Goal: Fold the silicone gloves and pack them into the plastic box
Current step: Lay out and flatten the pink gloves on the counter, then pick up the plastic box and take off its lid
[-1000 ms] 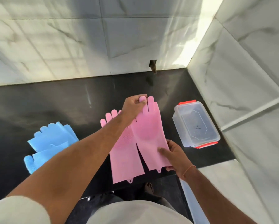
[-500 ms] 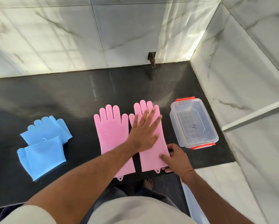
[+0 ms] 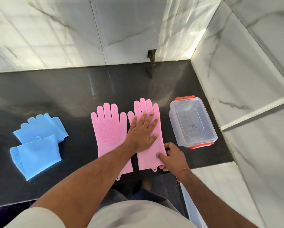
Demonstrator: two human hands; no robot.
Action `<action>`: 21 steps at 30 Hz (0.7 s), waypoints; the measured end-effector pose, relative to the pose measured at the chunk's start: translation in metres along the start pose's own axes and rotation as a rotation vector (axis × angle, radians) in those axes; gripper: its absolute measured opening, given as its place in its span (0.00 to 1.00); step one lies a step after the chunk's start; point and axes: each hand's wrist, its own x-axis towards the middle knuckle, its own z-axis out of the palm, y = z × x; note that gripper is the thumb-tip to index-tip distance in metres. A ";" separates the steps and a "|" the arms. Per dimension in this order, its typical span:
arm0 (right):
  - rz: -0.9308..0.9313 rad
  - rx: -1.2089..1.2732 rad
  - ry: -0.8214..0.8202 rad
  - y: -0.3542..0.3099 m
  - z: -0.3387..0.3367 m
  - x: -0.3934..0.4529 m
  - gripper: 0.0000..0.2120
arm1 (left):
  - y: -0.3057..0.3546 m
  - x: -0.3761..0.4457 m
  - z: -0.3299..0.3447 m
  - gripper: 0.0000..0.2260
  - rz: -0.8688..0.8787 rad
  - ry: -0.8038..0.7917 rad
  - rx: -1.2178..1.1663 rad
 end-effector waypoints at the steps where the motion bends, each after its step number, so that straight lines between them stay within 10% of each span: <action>1: -0.002 -0.006 0.007 -0.001 0.000 0.001 0.11 | 0.000 0.001 0.000 0.34 -0.005 0.002 -0.001; 13: -0.043 -0.173 0.234 0.027 -0.010 -0.030 0.27 | 0.004 0.014 -0.022 0.33 0.012 0.069 -0.066; 21: 0.154 0.429 0.543 0.023 -0.050 -0.057 0.26 | 0.048 0.089 -0.096 0.28 -0.084 0.134 -0.815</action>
